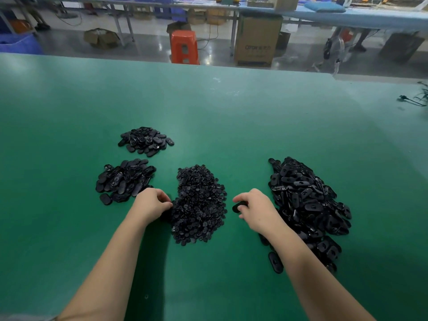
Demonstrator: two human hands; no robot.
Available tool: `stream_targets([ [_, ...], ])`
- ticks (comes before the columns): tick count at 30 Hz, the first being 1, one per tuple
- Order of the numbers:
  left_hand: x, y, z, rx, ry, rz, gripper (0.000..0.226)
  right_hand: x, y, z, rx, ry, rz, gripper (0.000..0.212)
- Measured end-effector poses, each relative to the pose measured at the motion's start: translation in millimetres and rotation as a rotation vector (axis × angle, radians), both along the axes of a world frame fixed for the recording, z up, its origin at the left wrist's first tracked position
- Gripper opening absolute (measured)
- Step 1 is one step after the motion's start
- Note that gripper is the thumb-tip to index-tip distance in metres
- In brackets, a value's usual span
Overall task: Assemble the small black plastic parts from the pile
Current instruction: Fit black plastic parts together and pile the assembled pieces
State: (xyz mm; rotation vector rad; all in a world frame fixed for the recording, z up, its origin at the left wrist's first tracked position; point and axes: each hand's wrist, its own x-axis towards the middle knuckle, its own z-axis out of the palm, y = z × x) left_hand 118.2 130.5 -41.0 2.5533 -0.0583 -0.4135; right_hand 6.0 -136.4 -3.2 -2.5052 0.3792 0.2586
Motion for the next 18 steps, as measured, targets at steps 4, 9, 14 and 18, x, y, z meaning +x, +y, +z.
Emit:
stream_targets([
  [4,2.4,-3.4,3.4,0.043,0.03,-0.013,0.015,0.2,2.2,-4.5,0.07,-0.037,-0.05,0.029],
  [9,-1.4,-4.6,3.1,0.022,0.023,-0.007,0.012,1.0,3.1,-7.3,0.328,-0.067,-0.176,0.02],
  [14,-5.1,-2.2,1.0,0.0,-0.004,-0.01,0.012,-0.4,6.2,-6.1,0.776,-0.1,-0.35,0.011],
  [18,-5.5,-1.4,2.3,-0.058,-0.094,0.052,0.013,-1.9,7.9,-2.6,0.932,-0.077,-0.348,0.018],
])
